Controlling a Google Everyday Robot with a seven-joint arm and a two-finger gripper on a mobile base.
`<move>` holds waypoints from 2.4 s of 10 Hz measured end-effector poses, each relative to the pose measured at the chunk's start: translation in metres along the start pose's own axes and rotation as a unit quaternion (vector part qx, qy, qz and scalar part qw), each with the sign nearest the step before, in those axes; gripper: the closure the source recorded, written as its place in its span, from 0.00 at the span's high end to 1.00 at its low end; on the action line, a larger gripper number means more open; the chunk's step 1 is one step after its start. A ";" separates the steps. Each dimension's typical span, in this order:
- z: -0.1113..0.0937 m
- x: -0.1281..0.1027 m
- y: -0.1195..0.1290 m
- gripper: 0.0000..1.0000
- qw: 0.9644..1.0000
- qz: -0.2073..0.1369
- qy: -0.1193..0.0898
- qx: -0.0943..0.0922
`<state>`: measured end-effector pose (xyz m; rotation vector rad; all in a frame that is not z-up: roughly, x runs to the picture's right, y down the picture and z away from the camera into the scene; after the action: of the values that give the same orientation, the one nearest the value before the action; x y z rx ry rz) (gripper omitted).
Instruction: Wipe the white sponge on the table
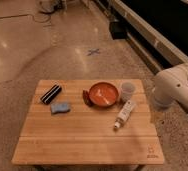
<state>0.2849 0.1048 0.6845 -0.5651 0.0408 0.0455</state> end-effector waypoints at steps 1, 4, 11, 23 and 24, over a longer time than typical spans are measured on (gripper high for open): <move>0.000 0.000 0.000 0.65 1.000 0.000 0.000 0.000; 0.000 0.000 0.000 0.65 1.000 0.000 0.000 0.000; 0.000 0.000 0.000 0.65 1.000 0.000 0.000 0.000; 0.043 -0.225 -0.042 0.65 0.985 -0.162 -0.057 0.016; 0.050 -0.240 -0.046 0.65 0.983 -0.172 -0.062 0.014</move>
<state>0.0491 0.0852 0.7641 -0.5329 -0.1782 -0.2563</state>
